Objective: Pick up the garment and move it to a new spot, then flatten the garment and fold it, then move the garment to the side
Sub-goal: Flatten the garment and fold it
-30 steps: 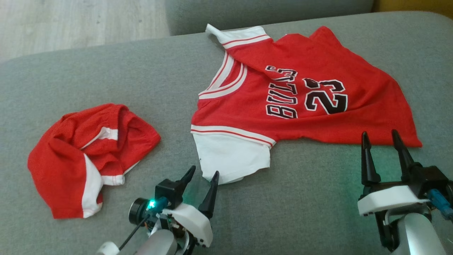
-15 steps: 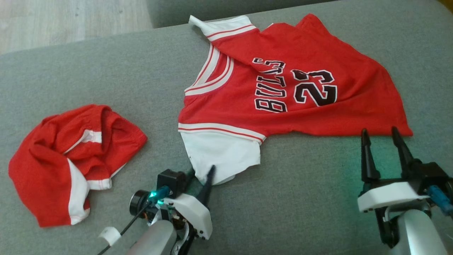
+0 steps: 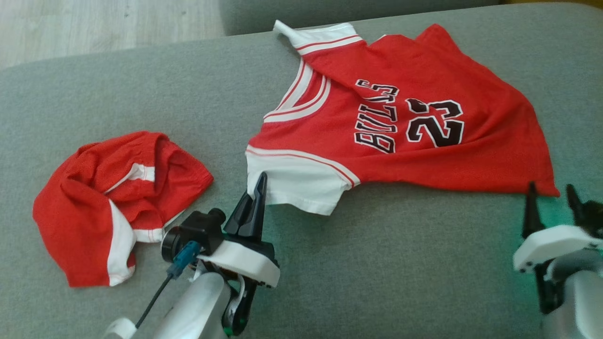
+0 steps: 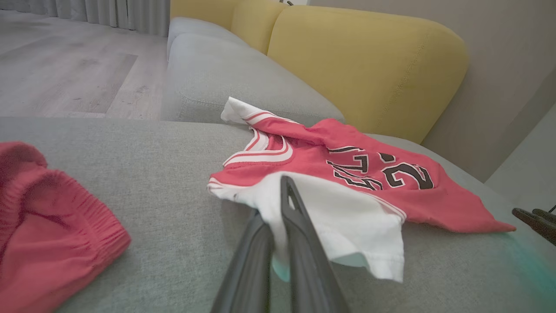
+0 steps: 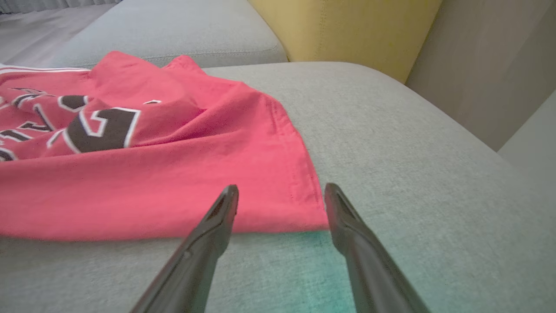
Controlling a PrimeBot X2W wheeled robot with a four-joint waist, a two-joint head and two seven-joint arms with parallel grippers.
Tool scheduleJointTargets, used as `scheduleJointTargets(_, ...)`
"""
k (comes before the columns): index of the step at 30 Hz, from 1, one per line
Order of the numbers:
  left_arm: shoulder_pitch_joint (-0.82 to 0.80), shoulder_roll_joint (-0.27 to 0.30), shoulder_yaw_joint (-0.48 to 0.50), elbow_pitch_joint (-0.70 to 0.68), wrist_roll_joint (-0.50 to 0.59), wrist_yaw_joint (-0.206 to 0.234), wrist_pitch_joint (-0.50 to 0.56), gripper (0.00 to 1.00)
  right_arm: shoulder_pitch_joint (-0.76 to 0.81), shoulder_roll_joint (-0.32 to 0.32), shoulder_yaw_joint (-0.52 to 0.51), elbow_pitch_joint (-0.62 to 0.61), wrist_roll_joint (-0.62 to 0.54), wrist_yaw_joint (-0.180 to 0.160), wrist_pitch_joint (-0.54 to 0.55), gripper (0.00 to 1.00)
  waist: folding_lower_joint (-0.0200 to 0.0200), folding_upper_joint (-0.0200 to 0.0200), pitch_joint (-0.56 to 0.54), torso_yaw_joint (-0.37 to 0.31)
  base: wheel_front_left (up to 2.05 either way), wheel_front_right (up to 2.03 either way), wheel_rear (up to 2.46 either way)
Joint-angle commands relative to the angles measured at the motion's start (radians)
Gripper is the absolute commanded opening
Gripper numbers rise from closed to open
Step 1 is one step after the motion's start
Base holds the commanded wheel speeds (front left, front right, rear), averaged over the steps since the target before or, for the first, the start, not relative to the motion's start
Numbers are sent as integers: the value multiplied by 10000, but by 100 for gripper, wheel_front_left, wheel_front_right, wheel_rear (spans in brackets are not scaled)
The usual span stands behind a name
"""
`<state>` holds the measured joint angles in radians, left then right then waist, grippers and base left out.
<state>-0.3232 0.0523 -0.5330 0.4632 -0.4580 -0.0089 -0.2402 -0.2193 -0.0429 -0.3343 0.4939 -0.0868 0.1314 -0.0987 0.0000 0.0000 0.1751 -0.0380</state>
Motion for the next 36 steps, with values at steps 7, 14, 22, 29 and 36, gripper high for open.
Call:
scheduleJointTargets(7, -171, 91, 314, -693, 101, -119, -188, 0, -1232, -74, -1333, 1043, -835, -7, 579, 100, 0, 0, 140, 233, 0, 0, 0)
scheduleJointTargets(14, -132, 68, 302, -794, 120, -180, -207, 0, -1790, -74, -1793, 2296, -1293, -7, 343, 100, 0, 0, 244, 249, 0, 0, 0)
scheduleJointTargets(22, -139, 53, 308, -825, 173, -184, -213, 0, -2285, -74, -2016, 3255, -1573, -7, -130, 100, 0, 0, 330, 220, 0, 0, 0)
scheduleJointTargets(29, -187, 114, 408, -826, 218, -206, -214, 0, -2725, -74, -1854, 4240, -1479, -7, -797, 0, 0, 0, 284, 188, 0, 0, 0)
scheduleJointTargets(36, -348, 262, 668, -1014, 87, -255, -213, 0, -3136, -74, -1140, 4225, -1121, -7, -1448, 0, 0, 0, -80, 101, 0, 0, 0)
